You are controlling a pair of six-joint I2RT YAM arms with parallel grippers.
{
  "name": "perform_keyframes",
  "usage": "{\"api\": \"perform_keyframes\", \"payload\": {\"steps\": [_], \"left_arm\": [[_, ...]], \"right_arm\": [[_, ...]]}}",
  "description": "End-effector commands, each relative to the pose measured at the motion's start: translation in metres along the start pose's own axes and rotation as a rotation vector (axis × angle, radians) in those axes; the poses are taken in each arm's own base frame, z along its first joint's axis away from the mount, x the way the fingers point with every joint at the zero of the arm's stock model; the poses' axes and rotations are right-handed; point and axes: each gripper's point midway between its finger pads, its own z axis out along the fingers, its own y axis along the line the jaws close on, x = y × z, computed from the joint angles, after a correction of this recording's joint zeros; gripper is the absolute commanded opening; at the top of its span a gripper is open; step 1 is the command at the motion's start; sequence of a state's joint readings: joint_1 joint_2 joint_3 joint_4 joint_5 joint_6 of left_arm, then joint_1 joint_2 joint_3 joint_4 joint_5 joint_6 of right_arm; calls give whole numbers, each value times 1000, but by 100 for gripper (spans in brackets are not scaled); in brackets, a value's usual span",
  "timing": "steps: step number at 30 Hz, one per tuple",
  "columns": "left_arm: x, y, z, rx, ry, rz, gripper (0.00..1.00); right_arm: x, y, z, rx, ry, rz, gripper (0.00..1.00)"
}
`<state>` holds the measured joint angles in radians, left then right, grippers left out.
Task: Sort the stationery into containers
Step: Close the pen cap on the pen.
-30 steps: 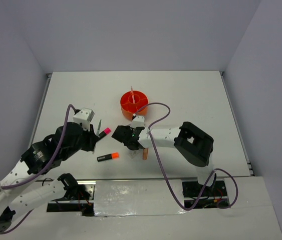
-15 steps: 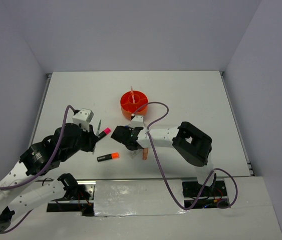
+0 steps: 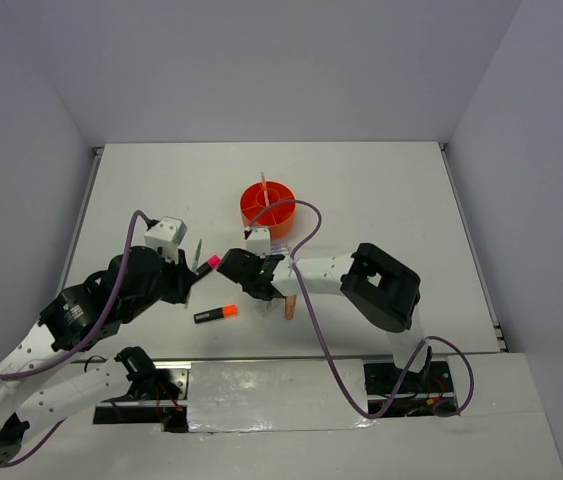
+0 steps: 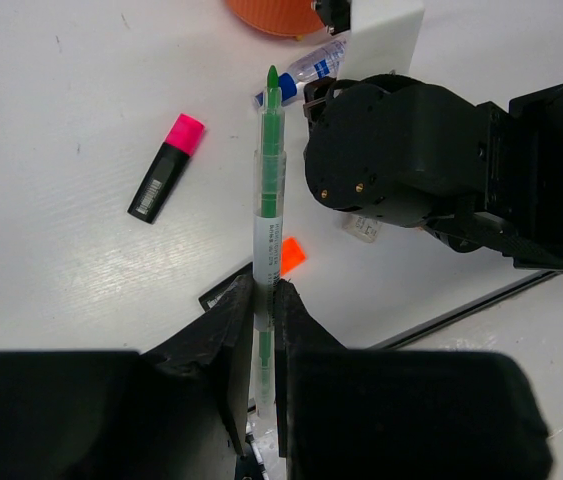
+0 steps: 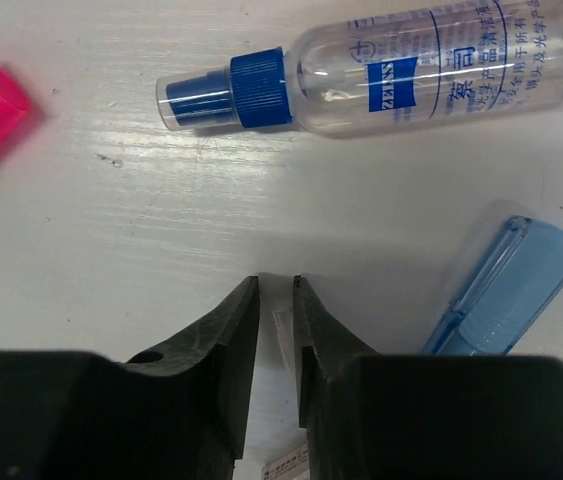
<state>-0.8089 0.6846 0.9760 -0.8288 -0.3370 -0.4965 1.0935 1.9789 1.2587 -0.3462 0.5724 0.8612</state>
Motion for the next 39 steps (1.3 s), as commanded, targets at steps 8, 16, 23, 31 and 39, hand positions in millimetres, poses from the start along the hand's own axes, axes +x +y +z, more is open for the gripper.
{"api": "perform_keyframes", "payload": {"steps": [8,16,23,31,39], "left_arm": [[-8,-1,-1,-2,-35,2,0],[-8,0,-1,-4,-36,0,0],[-8,-1,-1,-3,-34,2,0],[-8,0,0,-7,-31,2,0],[-7,0,1,-11,-28,2,0]], "right_arm": [[21,16,-2,-81,99,-90,31],[25,2,-13,-61,154,-132,28],[31,-1,-12,-70,187,-177,27],[34,-9,-18,-81,220,-199,26],[34,-20,-22,-61,232,-211,28]]}}
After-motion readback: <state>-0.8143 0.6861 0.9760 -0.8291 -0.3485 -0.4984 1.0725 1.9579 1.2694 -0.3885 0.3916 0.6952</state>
